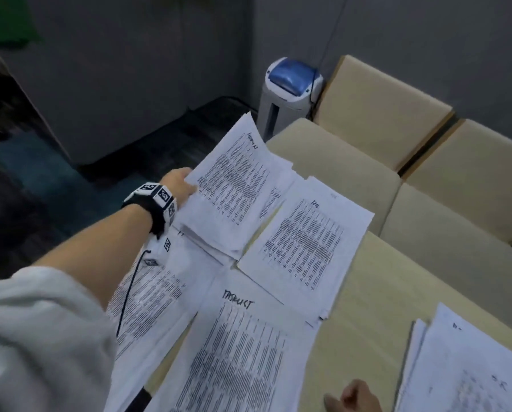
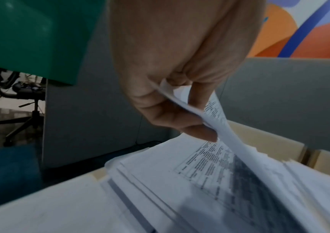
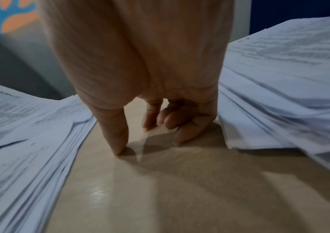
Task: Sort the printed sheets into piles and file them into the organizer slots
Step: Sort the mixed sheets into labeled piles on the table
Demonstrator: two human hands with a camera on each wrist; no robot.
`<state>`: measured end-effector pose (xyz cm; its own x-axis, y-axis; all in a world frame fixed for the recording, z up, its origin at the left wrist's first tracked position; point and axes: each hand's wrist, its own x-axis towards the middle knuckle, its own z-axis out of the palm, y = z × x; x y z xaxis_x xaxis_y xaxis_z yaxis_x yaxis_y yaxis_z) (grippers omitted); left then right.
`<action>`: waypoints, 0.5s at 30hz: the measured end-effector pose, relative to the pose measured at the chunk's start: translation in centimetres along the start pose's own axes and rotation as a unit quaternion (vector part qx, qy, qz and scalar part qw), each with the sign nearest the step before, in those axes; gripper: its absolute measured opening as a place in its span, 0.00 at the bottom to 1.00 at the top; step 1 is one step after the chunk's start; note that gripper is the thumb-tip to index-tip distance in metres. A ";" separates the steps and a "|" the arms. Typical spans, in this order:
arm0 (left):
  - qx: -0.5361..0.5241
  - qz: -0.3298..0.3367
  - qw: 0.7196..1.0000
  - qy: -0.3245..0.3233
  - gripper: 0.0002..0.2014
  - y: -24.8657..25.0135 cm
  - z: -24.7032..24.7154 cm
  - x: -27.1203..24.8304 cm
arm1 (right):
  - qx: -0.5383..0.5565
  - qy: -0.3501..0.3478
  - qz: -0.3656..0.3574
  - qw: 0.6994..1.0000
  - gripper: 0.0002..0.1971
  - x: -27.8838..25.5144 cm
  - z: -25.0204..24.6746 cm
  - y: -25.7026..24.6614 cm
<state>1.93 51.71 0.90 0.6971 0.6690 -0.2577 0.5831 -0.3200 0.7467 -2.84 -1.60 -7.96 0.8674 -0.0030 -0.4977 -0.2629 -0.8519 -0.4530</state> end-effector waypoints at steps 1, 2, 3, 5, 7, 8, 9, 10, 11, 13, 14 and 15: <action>0.040 0.005 0.999 0.007 0.09 -0.2 0.2 1.1 | -0.003 0.000 0.001 1.000 0.29 0.2 0.1 0.3; 0.085 0.008 0.996 0.012 0.07 -0.2 0.4 1.9 | -0.004 -0.007 0.006 1.000 0.30 0.5 0.3 0.7; 0.117 0.006 0.993 0.012 0.06 -0.3 0.7 2.6 | -0.001 -0.012 0.010 1.000 0.31 0.7 0.2 0.9; 0.169 -0.001 0.986 0.013 0.11 -0.4 1.5 3.5 | -0.010 -0.006 0.011 1.000 0.30 1.0 0.1 1.1; 0.230 -0.020 0.971 0.060 0.21 -0.3 2.5 3.8 | -0.024 0.007 -0.002 1.000 0.31 0.9 0.0 0.6; 0.244 -0.030 0.964 0.102 0.23 -0.1 2.9 3.6 | -0.032 0.006 -0.003 0.999 0.31 0.6 -0.2 0.3; 0.243 -0.032 0.959 0.139 0.23 0.3 3.3 3.3 | -0.036 0.002 -0.006 0.999 0.31 0.5 -0.2 0.3; 0.233 -0.017 0.958 0.166 0.22 0.8 3.5 2.8 | -0.036 0.000 -0.008 0.999 0.31 0.3 -0.3 0.0; 0.221 0.004 0.959 0.180 0.21 1.5 3.6 2.1 | -0.030 -0.007 -0.007 1.000 0.29 0.3 -0.5 -0.3; 0.179 0.046 0.968 0.171 0.19 3.4 3.9 0.2 | -0.017 -0.034 0.002 0.999 0.25 -0.2 -1.1 -1.0; 0.145 0.061 0.976 0.152 0.19 4.6 4.1 -1.3 | 0.005 -0.045 0.012 0.999 0.22 -0.4 -1.6 -1.4; 0.108 0.070 0.983 0.130 0.18 6.0 4.5 -2.9 | 0.039 -0.059 0.025 0.997 0.18 -0.7 -2.2 -1.7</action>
<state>5.30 44.89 3.38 0.6635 0.7478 0.0240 0.5839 -0.5377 0.6082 -2.01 -1.27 -5.21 0.7980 0.0202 -0.6024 -0.3414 -0.8084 -0.4794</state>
